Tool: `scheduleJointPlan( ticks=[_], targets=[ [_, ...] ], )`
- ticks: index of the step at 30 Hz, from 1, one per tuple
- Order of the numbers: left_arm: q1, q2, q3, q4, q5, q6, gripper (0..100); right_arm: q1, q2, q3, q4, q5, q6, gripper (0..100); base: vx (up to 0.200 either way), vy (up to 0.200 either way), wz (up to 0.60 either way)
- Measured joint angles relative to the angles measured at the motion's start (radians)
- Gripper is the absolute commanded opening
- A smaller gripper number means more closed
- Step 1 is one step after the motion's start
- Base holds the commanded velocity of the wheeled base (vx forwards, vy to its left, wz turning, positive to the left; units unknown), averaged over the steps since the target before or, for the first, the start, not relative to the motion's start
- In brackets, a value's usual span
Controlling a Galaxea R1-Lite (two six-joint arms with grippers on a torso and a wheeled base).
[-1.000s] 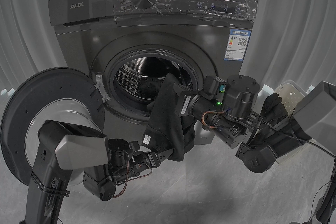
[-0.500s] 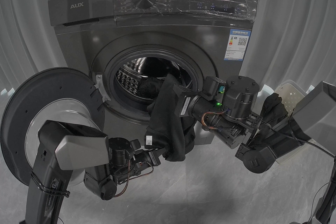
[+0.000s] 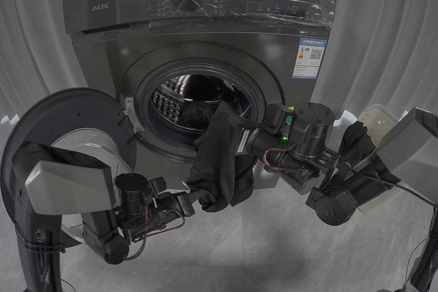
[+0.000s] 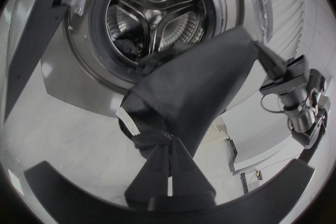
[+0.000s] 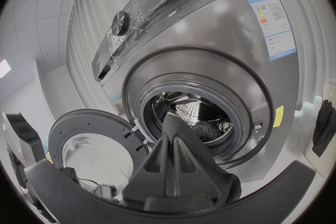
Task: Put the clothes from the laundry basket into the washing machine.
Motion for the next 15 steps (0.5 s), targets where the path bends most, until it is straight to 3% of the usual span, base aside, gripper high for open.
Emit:
scheduleJointPlan(
  ticks=[11, 15],
  targets=[
    [0.072, -0.168, 0.068, 0.000, -0.036, 0.009, 0, -0.002, 0.018, 0.033, -0.013, -0.001, 0.008, 0, 0.000, 0.000, 0.00],
    [0.101, -0.211, 0.072, 0.001, -0.070, -0.021, 0, -0.002, 0.026, 0.044, -0.019, -0.002, 0.008, 0, 0.000, 0.000, 0.00]
  ],
)
